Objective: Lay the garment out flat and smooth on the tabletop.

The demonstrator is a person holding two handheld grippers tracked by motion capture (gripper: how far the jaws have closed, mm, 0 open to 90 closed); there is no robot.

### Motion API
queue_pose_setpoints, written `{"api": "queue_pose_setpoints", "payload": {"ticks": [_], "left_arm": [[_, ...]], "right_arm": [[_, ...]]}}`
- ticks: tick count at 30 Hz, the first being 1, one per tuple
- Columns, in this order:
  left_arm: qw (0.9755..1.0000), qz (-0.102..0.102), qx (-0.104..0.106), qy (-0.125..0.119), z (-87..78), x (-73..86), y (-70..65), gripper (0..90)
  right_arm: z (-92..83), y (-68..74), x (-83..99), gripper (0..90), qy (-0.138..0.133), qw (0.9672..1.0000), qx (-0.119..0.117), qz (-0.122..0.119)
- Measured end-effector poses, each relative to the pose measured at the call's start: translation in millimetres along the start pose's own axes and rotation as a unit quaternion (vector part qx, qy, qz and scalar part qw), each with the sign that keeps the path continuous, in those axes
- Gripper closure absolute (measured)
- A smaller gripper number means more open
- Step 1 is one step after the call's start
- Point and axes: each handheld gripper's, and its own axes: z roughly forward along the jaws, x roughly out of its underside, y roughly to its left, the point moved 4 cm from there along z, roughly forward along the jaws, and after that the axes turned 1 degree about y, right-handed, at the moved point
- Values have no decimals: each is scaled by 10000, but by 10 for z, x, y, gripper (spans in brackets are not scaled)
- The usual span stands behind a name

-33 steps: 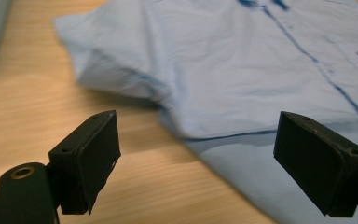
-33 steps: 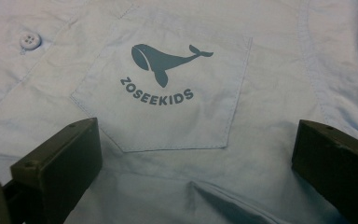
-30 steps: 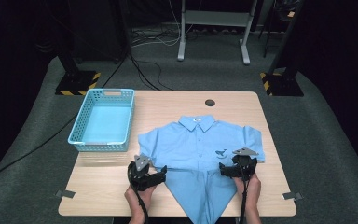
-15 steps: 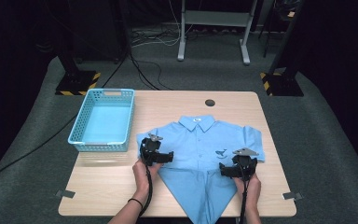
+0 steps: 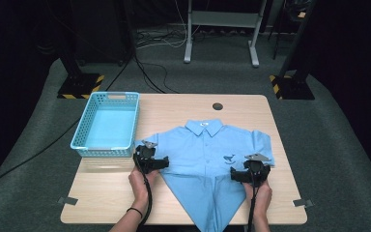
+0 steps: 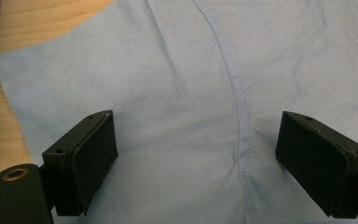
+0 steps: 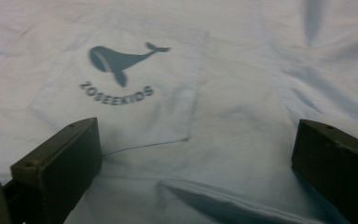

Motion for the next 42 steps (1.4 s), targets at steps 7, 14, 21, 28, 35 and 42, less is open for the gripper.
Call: {"api": "queue_pose_setpoints", "payload": {"ticks": [7,14,21,28,35,42], "left_arm": [[9999,104,-114,-38,-9,41,-4,112],[9996,213,-139,-135,-101,41,-50,67],[9979,348,384,-393,-342,123,-218,55],[9956,645,623,-256,-376,289,-443,32],[9949,821,584,112,-249,353,-506,1],[9959,802,415,32,-190,332,-511,0]], "right_arm": [[-17,-93,16,7,-20,9986,373,367],[-27,-76,23,9,-20,9993,257,255],[-102,8,38,9,-285,9996,64,-61],[-108,107,75,22,-199,9989,-108,-404],[-79,78,78,8,-18,9995,-225,-203],[-64,70,65,3,-2,9998,-172,-127]]}}
